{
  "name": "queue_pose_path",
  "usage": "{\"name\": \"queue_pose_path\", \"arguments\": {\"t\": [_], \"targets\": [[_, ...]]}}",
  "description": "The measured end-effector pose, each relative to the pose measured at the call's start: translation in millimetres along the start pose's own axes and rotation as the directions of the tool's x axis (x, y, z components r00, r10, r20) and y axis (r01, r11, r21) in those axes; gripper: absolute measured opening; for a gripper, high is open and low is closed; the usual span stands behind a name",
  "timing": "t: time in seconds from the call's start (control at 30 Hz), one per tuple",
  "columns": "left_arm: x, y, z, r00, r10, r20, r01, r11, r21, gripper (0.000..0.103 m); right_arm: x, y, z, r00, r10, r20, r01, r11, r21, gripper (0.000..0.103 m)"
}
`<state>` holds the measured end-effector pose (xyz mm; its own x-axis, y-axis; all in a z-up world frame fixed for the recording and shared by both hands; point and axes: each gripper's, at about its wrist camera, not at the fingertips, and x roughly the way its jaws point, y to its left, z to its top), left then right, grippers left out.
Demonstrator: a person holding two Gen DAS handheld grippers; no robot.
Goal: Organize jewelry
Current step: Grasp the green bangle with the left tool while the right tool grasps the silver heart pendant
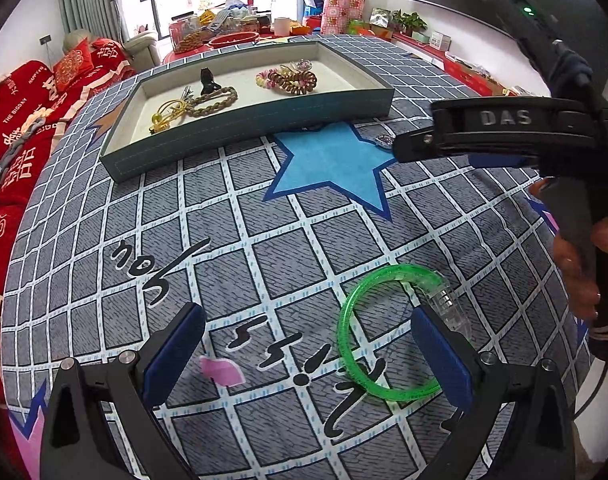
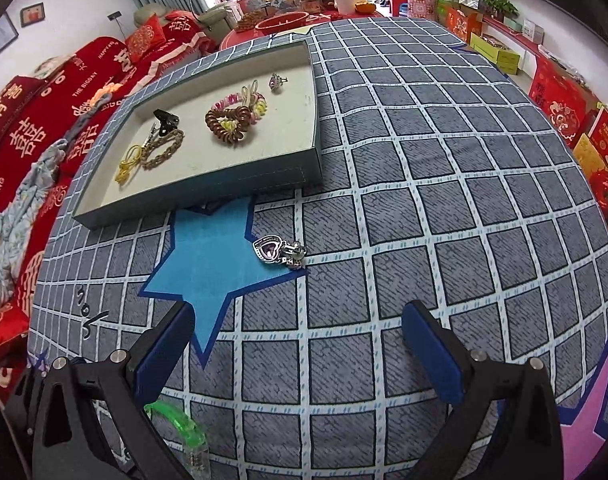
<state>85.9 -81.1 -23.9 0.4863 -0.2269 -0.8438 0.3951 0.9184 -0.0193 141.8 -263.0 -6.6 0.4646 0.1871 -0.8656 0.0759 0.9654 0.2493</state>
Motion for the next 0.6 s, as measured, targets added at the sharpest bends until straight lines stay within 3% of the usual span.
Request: {"name": "queue_pose_path", "arguments": {"t": [0.2,0.23,0.37,0.5,0.6], "targets": [[4.9,-1.9,-1.4,1.000,0.005,-0.011,-0.006,1.000,-0.007,0.103,10.1,6.5,3.4,0.999,-0.047,0.005,0.047,0.998,-0.036,0.098],[5.9,-2.6,-1.9,1.000,0.007,-0.015,-0.007,1.000,-0.004,0.093,11.0,9.2,4.1,0.998,-0.060,0.009,0.060,0.997,-0.051,0.096],[5.4,-4.8,-2.5,1.000,0.009,-0.010,-0.009,1.000,-0.001,0.093,17.0,20.6,7.2,0.995,-0.099,0.022,0.101,0.989,-0.109,0.091],[3.9,-8.0,-1.8,1.000,0.002,-0.004,-0.002,1.000,0.005,0.087,21.6,33.4,9.5,0.987,-0.155,0.049,0.161,0.971,-0.175,0.077],[2.5,-12.4,-1.7,1.000,-0.003,-0.004,0.003,1.000,0.012,0.085,22.1,39.2,11.8,0.988,-0.147,0.055,0.155,0.969,-0.194,0.066]]}}
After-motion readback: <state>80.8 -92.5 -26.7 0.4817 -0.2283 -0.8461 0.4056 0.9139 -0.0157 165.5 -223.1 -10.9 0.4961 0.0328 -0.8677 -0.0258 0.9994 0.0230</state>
